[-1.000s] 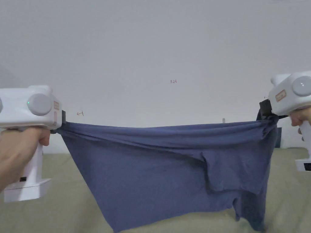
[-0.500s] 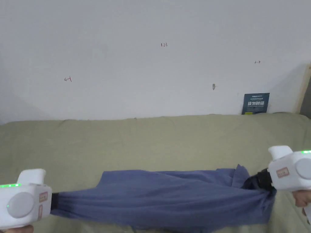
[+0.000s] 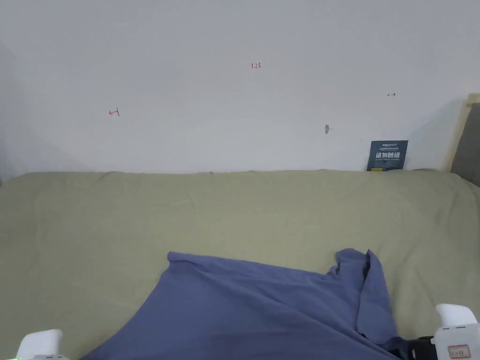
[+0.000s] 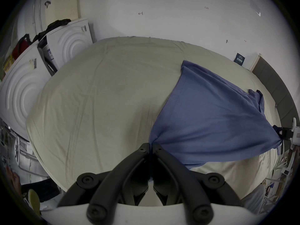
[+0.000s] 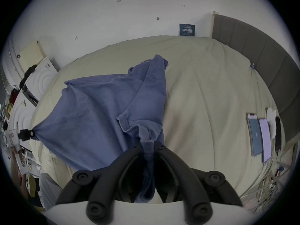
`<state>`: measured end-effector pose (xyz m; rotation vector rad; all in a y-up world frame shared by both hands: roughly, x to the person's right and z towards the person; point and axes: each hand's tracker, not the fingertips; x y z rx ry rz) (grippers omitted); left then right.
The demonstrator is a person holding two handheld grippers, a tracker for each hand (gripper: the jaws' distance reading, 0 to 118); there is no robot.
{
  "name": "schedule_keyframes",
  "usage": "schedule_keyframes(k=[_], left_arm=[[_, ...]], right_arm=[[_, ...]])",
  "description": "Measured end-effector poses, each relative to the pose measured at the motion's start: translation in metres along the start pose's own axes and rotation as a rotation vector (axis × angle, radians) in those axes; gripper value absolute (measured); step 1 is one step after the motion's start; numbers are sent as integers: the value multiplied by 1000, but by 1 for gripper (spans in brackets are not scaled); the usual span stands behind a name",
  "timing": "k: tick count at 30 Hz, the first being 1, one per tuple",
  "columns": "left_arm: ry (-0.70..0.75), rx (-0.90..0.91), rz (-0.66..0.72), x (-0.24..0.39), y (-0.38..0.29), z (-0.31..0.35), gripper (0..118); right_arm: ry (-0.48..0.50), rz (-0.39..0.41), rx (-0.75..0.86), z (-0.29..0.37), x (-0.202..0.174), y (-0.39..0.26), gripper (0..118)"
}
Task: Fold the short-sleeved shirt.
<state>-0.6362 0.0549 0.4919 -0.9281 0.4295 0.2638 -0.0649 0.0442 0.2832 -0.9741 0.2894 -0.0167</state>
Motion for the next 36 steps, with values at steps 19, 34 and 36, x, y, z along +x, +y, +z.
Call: schedule_keyframes(k=[19,34,36], left_arm=[[-10,-117,23,-23,-71,0,14],[-181,209,-62,37,-46,93,102],[-189,258,-88,46,-53,99,72]], right_arm=[[-23,-199,-73,-10,11,-77,58],[-90,33,280,108,-75,-97,118],[-51,24,308,123,-85,-114,110]])
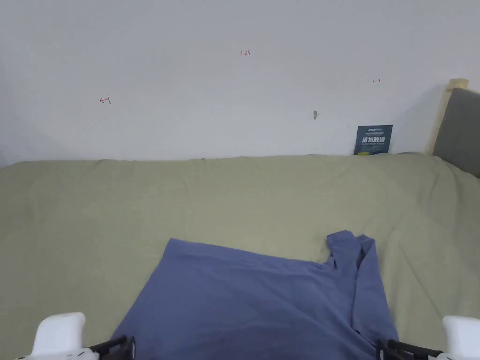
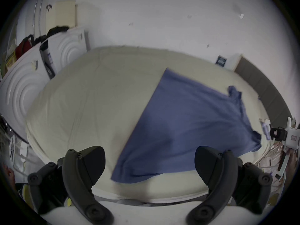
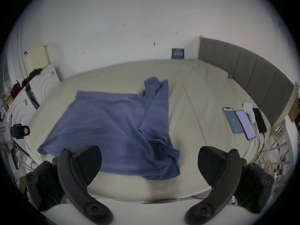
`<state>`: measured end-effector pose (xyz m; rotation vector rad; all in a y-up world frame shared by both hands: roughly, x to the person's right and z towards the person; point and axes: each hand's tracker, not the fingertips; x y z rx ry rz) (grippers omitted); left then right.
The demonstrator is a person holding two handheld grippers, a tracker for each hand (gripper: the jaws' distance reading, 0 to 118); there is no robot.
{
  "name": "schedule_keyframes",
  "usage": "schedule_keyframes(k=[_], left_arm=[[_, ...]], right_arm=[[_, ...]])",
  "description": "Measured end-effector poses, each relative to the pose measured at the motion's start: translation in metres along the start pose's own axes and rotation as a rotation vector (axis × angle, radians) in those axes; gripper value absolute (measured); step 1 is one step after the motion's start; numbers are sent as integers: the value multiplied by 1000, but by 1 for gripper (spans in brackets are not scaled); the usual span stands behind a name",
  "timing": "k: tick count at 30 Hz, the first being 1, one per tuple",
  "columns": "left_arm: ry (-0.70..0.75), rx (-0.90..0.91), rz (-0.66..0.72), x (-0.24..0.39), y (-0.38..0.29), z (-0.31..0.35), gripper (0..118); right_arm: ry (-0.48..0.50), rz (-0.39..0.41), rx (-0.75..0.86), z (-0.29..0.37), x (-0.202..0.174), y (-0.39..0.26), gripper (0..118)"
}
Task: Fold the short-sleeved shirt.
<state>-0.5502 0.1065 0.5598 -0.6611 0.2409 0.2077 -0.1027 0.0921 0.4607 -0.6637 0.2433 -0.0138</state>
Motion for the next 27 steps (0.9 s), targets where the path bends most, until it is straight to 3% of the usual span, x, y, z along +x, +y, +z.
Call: schedule_keyframes(k=[1,2,3,4,6,17,23,27], left_arm=[[-5,-12,-8,4,-3,0,29],[-45,-27,15,-4,-8,-11,0],[-49,-18,19,-7,-14,-16,0],[-51,-26,10,-8,-16,-19,0],[-34,-7,-40,3,-27,-15,0],[-59,-40,-24,9,-24,-21,0],[-68,-33,-5,3,34,-65,0],[-81,-75,0,1,96,-130,0]], right_arm=[[-6,4,-1,6,-3,-6,85],[-15,7,16,10,-7,-12,49],[-59,11,30,13,-10,-20,6],[-71,-4,60,16,-11,-25,0],[-44,-6,23,21,-10,-35,0],[-66,23,26,17,-13,-39,0],[-54,44,29,0,-16,-26,0],[-49,50,19,-21,-16,-15,0]])
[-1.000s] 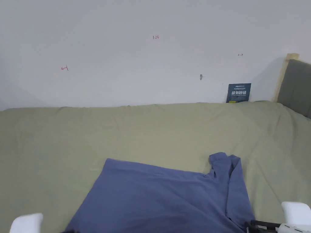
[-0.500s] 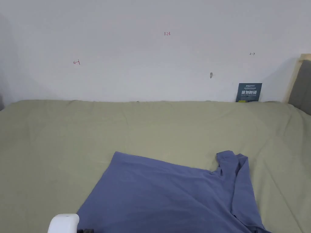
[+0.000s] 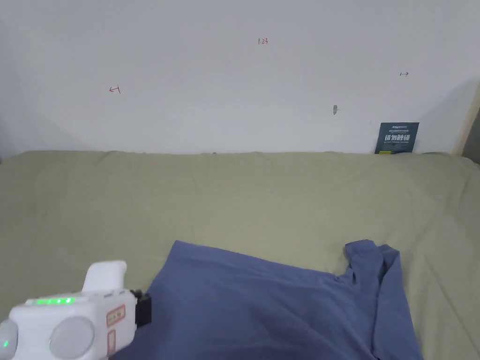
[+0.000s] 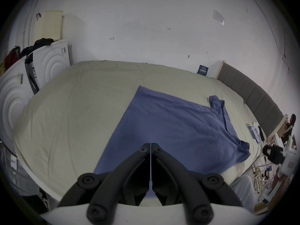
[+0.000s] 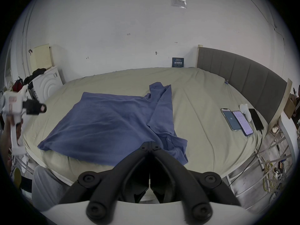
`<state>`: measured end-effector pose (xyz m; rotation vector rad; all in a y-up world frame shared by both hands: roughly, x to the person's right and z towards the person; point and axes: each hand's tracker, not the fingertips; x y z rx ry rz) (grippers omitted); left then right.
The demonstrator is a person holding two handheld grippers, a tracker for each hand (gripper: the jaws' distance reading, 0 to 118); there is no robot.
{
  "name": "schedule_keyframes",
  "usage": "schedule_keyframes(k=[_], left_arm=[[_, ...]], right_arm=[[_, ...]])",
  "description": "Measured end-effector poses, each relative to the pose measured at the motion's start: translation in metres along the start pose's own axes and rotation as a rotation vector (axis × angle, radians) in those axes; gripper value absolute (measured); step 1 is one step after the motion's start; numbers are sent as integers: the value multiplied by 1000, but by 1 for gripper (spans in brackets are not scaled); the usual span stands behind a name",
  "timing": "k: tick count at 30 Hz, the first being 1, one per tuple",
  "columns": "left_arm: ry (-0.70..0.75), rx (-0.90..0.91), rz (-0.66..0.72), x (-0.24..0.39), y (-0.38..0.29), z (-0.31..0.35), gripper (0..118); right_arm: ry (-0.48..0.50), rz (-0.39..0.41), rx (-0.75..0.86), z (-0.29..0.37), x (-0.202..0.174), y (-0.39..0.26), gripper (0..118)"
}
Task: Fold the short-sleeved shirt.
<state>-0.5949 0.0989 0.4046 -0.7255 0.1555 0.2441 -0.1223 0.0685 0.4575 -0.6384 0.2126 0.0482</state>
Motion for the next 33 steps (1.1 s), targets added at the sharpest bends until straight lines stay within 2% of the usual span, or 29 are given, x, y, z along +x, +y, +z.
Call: schedule_keyframes(k=[6,7,8,9,10,11,12,16,18,19,21,22,23,24,26,27,30,33], left_arm=[[31,-74,22,-1,86,-110,0],[28,-86,20,1,100,-130,9],[30,-102,26,2,110,-146,38],[53,-142,4,4,119,-165,86],[49,-205,1,4,126,-186,118],[30,-269,-24,3,129,-196,115],[62,-236,13,3,139,-209,115],[70,-392,-43,12,130,-263,115],[129,-434,-84,20,121,-283,112],[158,-449,-104,20,118,-285,97],[123,-437,-88,25,109,-282,84],[126,-408,-86,31,110,-277,60],[136,-368,-87,28,111,-267,24],[109,-366,-107,29,111,-263,0],[66,-298,-99,31,109,-248,0],[90,-359,-75,32,108,-247,0],[98,-363,-130,26,106,-262,0],[98,-359,-105,28,100,-262,0]], right_arm=[[-7,-1,-39,-35,-2,17,0],[-9,3,-48,-41,-2,19,0],[-8,8,-59,-47,-2,21,0],[-2,12,-68,-52,0,22,0],[3,13,-75,-55,0,22,0],[7,14,-82,-60,1,23,0],[9,16,-88,-64,1,24,0],[-1,29,-102,-74,6,21,0],[-6,17,-120,-77,12,19,0],[-8,14,-122,-77,14,18,0],[-14,13,-136,-76,19,17,0],[-17,17,-142,-77,21,17,0],[-28,22,-154,-78,23,17,0],[-37,25,-163,-80,26,18,0],[-53,14,-172,-84,32,22,0],[-62,8,-175,-87,35,26,0],[-97,-2,-172,-96,42,42,0],[-146,36,-166,-116,47,65,1]])
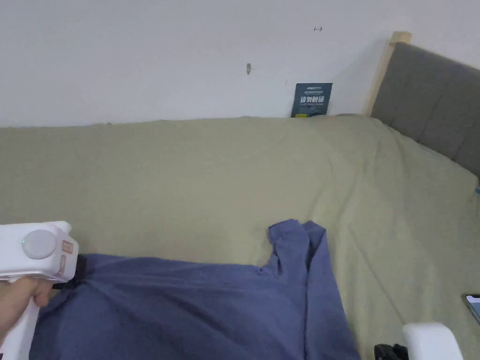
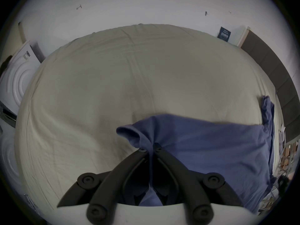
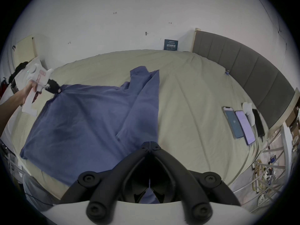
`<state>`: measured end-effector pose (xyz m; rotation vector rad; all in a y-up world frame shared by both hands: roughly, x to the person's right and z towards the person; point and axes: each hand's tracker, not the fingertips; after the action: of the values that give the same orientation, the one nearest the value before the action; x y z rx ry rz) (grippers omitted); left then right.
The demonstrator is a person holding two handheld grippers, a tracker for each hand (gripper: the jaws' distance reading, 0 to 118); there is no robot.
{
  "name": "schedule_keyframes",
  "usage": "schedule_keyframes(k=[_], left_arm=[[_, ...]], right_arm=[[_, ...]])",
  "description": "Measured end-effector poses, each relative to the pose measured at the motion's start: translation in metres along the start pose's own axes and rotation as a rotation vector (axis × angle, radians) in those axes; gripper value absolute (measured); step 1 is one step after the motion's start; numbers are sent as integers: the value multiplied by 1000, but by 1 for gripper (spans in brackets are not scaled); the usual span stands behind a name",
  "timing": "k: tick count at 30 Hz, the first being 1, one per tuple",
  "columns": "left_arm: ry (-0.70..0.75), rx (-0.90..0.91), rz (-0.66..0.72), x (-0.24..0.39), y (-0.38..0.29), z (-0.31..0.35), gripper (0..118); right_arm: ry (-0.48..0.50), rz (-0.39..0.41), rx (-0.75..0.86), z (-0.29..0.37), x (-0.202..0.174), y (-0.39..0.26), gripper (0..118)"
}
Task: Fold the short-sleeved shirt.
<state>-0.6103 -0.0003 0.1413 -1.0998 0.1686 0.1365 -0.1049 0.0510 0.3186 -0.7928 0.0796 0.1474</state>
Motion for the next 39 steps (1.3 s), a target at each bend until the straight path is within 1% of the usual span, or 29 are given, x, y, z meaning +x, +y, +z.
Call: schedule_keyframes(k=[1,2,3,4,5,6,7,8,10,11,13,15,16,17,18,19,20,21,22,23,24,25,27,29,30,31,33,34,39], left_arm=[[1,-1,-1,1,1,-1,0],[4,-4,-12,2,1,-4,0],[9,-5,-29,4,1,-5,0],[13,-4,-31,5,1,-6,0],[17,-3,-34,7,2,-7,0],[15,11,-33,5,0,-6,0],[16,10,-34,4,-2,-5,0],[15,11,-32,4,-2,-5,0],[-3,14,-5,0,-4,-6,0],[-15,12,19,-2,-4,-6,0],[-34,13,45,-6,-5,-5,0],[-43,13,47,-9,-4,-8,0],[-44,15,40,-8,-4,-7,0],[-44,17,39,-8,-4,-7,0],[-45,19,38,-8,-5,-8,0],[-44,19,39,-7,-5,-8,0],[-44,20,39,-7,-6,-9,0],[-43,21,36,-6,-6,-9,0],[-41,22,32,-6,-6,-10,0],[-41,23,30,-5,-6,-10,0],[-40,24,28,-5,-7,-10,0],[-37,24,24,-4,-7,-11,0],[-28,26,20,0,-7,-10,0],[-17,29,13,3,-7,-9,0],[-14,33,17,3,-8,-7,0],[-10,38,16,3,-8,-3,0],[31,67,21,3,-9,9,0],[60,83,15,3,-10,15,0],[52,152,58,-13,-17,83,0]], right_arm=[[-5,39,-20,-11,1,12,7],[-30,73,-47,-25,1,25,23],[-37,91,-65,-38,0,36,53],[-8,121,-112,-56,1,48,103],[46,120,-151,-76,2,59,118],[84,94,-138,-88,3,68,118],[72,63,-173,-101,3,80,118],[70,53,-196,-124,1,87,118],[43,64,-208,-152,-2,100,118],[28,84,-229,-164,-3,103,118],[19,83,-236,-178,-6,116,118],[10,63,-267,-196,-4,121,115],[15,63,-271,-198,-2,122,107],[8,63,-288,-203,0,121,96],[-4,69,-308,-206,2,120,81],[-9,66,-311,-207,6,118,63],[10,40,-305,-201,12,117,49],[39,17,-300,-198,16,116,30],[30,13,-295,-194,19,115,10],[27,-2,-273,-190,23,112,10],[6,-6,-280,-192,25,111,7],[22,-7,-270,-193,29,110,6],[78,-33,-296,-196,36,109,4],[68,-44,-276,-199,43,107,4],[77,-56,-280,-198,46,108,4],[107,-80,-272,-193,50,110,4],[100,-73,-242,-175,53,112,4],[117,-63,-230,-166,57,117,4],[159,-34,-112,-98,70,147,4]])
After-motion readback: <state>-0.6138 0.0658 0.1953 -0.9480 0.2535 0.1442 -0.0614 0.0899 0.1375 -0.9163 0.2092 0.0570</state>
